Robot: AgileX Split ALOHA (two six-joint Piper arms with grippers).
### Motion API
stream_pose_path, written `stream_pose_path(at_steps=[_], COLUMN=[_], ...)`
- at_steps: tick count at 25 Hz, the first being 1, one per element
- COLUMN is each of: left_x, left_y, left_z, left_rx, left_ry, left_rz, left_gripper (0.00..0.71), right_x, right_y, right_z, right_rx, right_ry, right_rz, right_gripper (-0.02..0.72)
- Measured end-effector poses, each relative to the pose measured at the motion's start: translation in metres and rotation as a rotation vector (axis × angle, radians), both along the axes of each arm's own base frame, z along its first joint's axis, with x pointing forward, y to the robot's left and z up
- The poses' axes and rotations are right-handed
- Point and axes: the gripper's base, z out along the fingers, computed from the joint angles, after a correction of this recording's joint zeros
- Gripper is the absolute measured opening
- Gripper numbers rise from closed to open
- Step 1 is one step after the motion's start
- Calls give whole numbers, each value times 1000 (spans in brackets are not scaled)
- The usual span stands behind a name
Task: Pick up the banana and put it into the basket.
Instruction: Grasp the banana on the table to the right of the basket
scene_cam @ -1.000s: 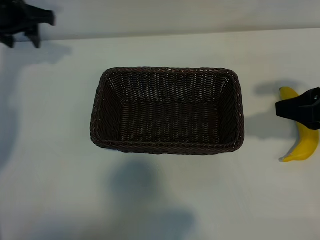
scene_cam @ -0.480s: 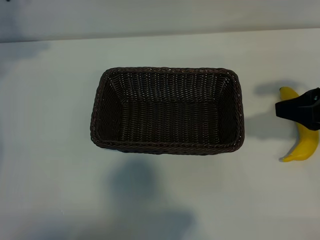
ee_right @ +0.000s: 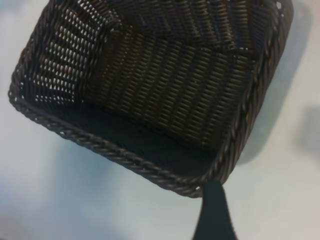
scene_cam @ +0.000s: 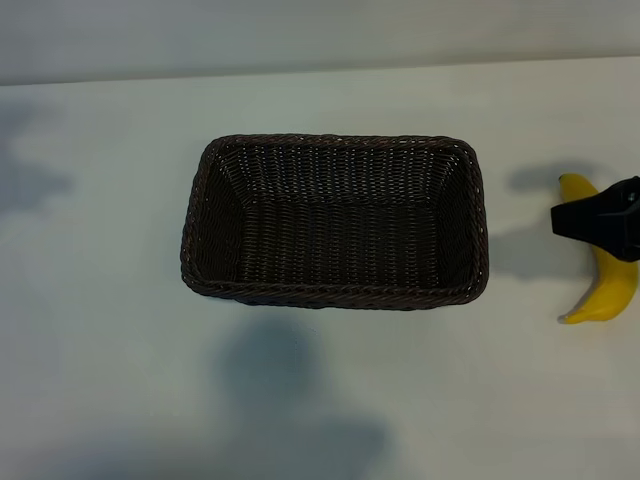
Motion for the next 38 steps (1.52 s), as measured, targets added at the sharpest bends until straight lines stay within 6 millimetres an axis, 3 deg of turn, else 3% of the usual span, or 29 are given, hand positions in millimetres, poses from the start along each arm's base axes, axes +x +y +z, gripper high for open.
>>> stream_pose_path(at_steps=[7, 12, 16, 25, 38], left_x=[-81, -130, -156, -191, -203], left_y=[-5, -7, -9, -10, -10], left_z=[-38, -59, -75, -95, -92], left_rx=[-19, -33, -36, -32, -21], left_ry=[40, -38, -93, -247, -357], left_rz=[2, 35, 36, 30, 32], left_gripper=[557, 557, 558, 558, 558], right_x=[-1, -1, -1, -1, -1], right_y=[0, 0, 0, 0, 0], right_z=[-1, -1, -1, -1, -1], right_rx=[-9, -10, -10, -11, -12], right_ry=[3, 3, 4, 4, 4], right_rz=[7, 8, 8, 8, 9], right_gripper=[516, 516, 516, 516, 516])
